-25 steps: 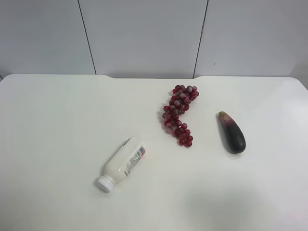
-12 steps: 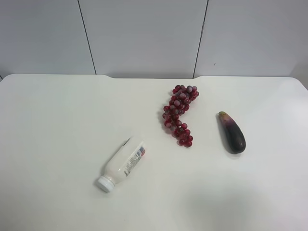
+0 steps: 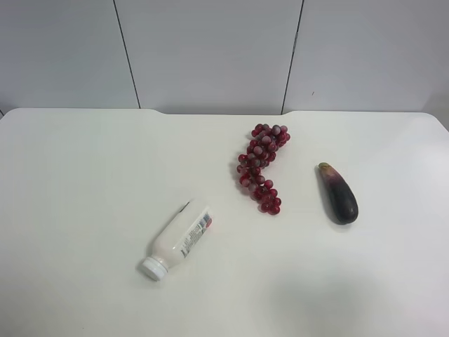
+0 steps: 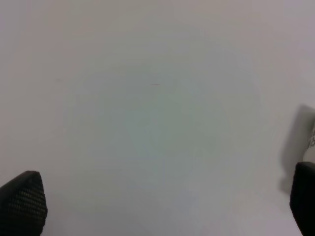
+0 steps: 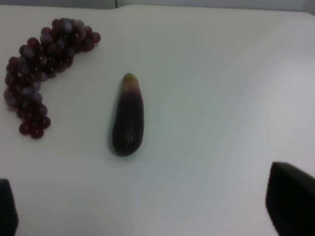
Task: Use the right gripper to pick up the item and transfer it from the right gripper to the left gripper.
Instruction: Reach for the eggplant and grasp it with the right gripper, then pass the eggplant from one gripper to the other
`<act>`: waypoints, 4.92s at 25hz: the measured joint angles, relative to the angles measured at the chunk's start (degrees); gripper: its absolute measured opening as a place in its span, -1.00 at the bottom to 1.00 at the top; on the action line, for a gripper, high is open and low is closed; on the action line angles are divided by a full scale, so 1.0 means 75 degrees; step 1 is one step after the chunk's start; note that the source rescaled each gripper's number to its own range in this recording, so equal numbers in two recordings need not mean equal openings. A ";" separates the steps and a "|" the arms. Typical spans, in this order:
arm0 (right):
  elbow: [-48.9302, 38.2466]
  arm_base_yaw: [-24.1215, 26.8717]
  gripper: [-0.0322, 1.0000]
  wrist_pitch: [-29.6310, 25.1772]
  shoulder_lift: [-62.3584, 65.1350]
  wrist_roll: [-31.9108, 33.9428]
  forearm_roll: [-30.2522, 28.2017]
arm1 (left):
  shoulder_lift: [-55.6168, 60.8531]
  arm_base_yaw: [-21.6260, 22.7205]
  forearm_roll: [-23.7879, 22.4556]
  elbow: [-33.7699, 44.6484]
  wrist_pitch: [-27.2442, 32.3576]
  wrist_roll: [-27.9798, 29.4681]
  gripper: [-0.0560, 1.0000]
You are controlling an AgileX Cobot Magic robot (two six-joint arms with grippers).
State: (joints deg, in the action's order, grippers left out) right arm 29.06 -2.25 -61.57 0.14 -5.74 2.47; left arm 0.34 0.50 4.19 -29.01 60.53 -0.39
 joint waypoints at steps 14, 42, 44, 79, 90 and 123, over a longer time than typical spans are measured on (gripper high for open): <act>0.0937 0.0000 1.00 -0.0326 -0.1542 0.0765 -0.0225 | 0.0000 0.0000 0.0000 0.0000 0.0000 0.0000 1.00; 0.3629 -0.0705 1.00 0.0999 -1.1502 0.0459 -0.0252 | 0.0000 0.0000 0.0000 0.0000 0.0000 0.0000 1.00; 0.3694 -0.0705 1.00 0.1336 -1.1881 0.0449 -0.0252 | 0.0000 0.0000 0.0000 0.0000 0.0000 0.0000 1.00; 0.3711 -0.0705 -0.48 0.2470 -1.4732 0.0222 -0.0252 | 0.0000 0.0000 0.0000 0.0000 0.0000 0.0000 1.00; 0.3818 -0.0705 -0.94 0.2354 -1.4732 0.0222 -0.0270 | 0.0000 0.0000 0.0000 0.0000 0.0000 0.0000 1.00; 0.5577 -0.3255 -0.94 0.0488 -1.2738 -0.0743 -0.0227 | 0.0000 0.0000 0.0000 0.0000 0.0000 -0.0033 1.00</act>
State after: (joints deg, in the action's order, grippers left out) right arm 70.89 -26.66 -57.91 -95.39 -11.31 0.77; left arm 0.34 0.50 4.19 -29.01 60.53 -0.64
